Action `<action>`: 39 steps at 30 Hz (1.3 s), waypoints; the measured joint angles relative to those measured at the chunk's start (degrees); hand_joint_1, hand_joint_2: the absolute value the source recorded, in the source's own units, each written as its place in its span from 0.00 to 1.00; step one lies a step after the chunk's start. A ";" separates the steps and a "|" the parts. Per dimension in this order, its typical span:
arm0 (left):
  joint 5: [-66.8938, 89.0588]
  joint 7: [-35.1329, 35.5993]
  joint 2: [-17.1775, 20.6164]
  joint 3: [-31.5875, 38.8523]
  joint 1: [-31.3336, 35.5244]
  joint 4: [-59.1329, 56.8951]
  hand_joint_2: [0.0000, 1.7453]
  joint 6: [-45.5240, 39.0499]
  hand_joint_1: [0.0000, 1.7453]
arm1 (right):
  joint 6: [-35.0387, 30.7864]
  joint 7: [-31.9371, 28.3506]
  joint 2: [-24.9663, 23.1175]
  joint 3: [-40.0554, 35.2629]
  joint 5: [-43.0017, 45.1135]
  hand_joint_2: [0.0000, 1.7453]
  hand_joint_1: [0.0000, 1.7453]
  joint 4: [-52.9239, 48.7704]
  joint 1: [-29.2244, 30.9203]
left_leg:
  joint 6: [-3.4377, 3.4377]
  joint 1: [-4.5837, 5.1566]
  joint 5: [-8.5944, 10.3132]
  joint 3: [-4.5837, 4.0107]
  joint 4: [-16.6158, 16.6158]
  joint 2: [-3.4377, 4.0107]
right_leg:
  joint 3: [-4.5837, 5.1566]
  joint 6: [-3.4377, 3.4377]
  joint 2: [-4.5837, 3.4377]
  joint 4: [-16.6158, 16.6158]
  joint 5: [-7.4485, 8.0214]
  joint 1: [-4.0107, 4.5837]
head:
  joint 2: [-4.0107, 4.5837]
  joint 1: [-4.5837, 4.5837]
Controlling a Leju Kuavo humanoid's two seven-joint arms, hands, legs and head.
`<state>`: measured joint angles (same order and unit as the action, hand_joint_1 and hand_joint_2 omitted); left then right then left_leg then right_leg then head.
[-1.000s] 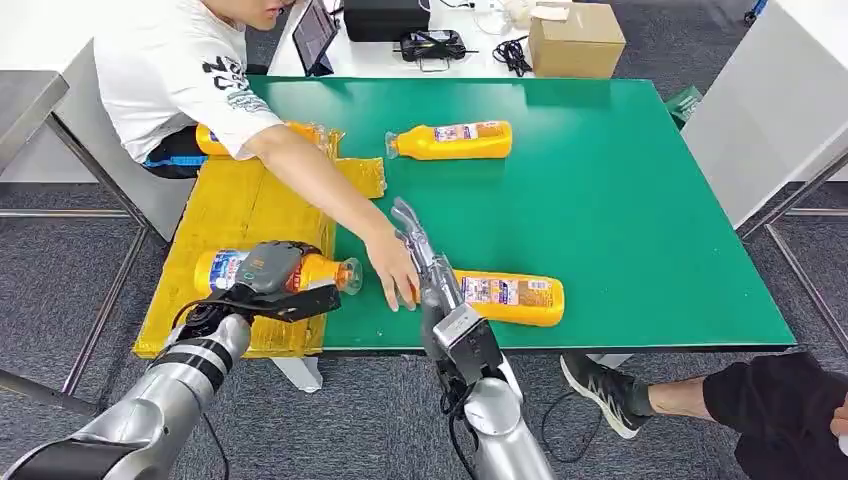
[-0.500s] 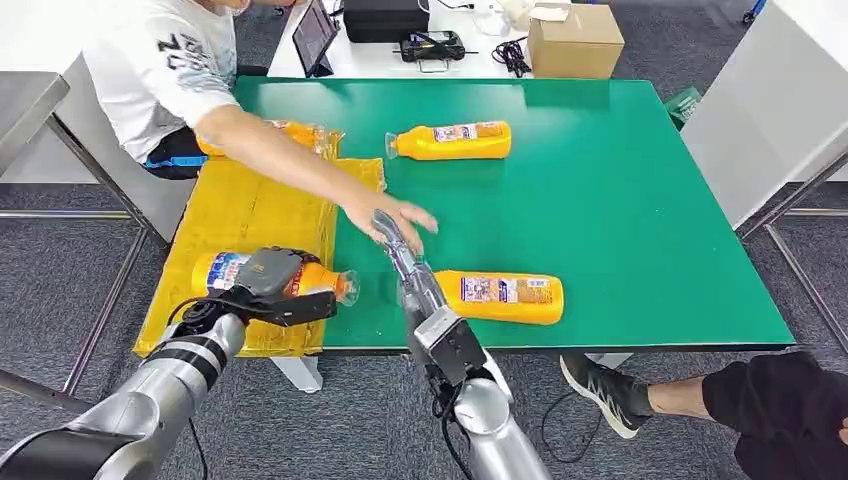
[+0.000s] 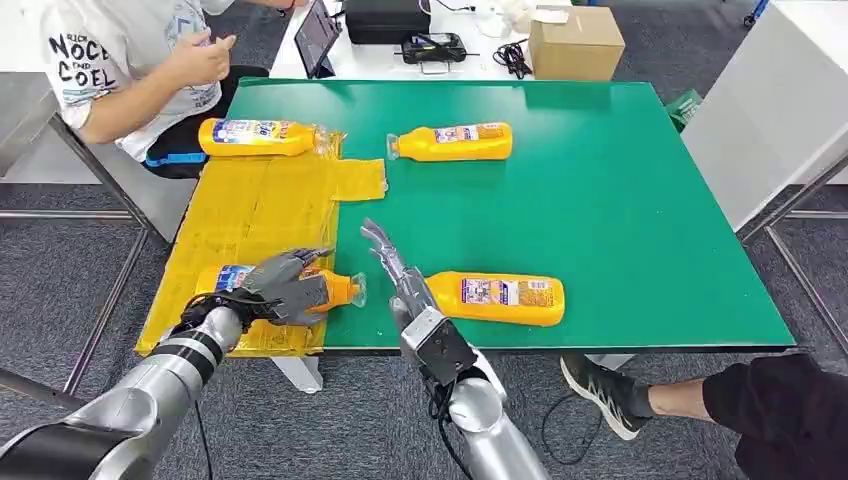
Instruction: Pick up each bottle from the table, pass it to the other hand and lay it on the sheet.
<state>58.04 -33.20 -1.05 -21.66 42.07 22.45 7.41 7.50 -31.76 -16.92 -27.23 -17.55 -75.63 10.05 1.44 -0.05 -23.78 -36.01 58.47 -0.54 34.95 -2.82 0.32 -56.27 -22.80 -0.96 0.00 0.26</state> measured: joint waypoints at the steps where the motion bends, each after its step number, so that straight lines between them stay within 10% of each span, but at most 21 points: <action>1: -0.88 -0.18 0.02 0.02 0.01 -0.05 0.00 0.73 0.00 | 0.00 0.00 0.00 -0.11 -0.02 0.00 0.00 0.20 0.08 | 0.00 0.00 0.00 0.01 0.00 -0.01 | -0.02 0.00 0.01 0.00 0.00 0.00 | 0.00 0.04; 17: -13.83 -0.83 -0.44 0.98 0.07 -0.20 0.00 7.96 0.00 | -0.57 -0.17 0.00 -0.50 -0.15 0.00 0.00 3.72 1.42 | 0.00 0.00 0.00 0.26 0.00 -0.04 | -0.29 0.00 0.04 0.00 0.00 0.00 | 0.00 0.02; 22: -14.81 1.74 -3.26 2.53 -2.23 1.54 0.00 -12.71 0.00 | -2.05 -0.04 -0.11 -0.42 -1.75 0.00 0.00 4.02 1.14 | 0.00 0.02 0.00 0.25 0.00 -0.02 | -0.24 0.00 0.03 0.01 0.00 -0.01 | 0.00 0.07; 23: -14.28 2.69 -4.40 3.33 -3.29 2.74 1.00 -19.45 0.00 | -2.27 0.11 -0.18 -0.39 -2.19 0.00 0.00 3.91 0.84 | 0.00 0.02 0.00 0.21 0.01 0.04 | -0.18 -0.02 0.01 0.01 0.02 -0.01 | 0.00 0.04; 24: -13.88 3.37 -5.05 4.22 -3.89 3.94 1.00 -22.57 0.00 | -2.40 0.24 -0.24 -0.35 -2.36 0.00 0.00 3.80 0.60 | 0.01 0.04 0.00 0.14 0.01 0.03 | -0.16 -0.03 0.02 0.01 0.03 -0.02 | 0.00 0.04; 25: -13.32 4.26 -5.73 5.53 -4.32 5.91 1.00 -25.73 0.00 | -2.75 0.53 -0.33 -0.28 -2.78 1.00 0.00 3.65 0.36 | 0.01 0.04 0.01 0.07 0.01 0.01 | -0.07 -0.03 0.02 0.01 0.03 -0.01 | 0.00 0.04; 39: -33.52 2.07 -16.66 30.32 -19.01 46.89 1.00 -16.98 0.00 | -11.80 15.69 3.67 6.41 -27.30 1.00 0.00 -1.33 3.43 | 0.01 0.03 -0.02 -0.07 0.01 0.17 | 0.13 -0.03 -0.08 0.03 0.03 -0.01 | 0.00 0.04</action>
<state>24.52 -31.12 -17.71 8.66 23.06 69.34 -9.57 -4.31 -16.07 -13.24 -20.83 -44.85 -76.96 13.48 1.45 -0.02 -23.80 -36.09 58.48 -0.37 35.07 -2.85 0.24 -56.23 -22.77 -0.97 0.00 0.31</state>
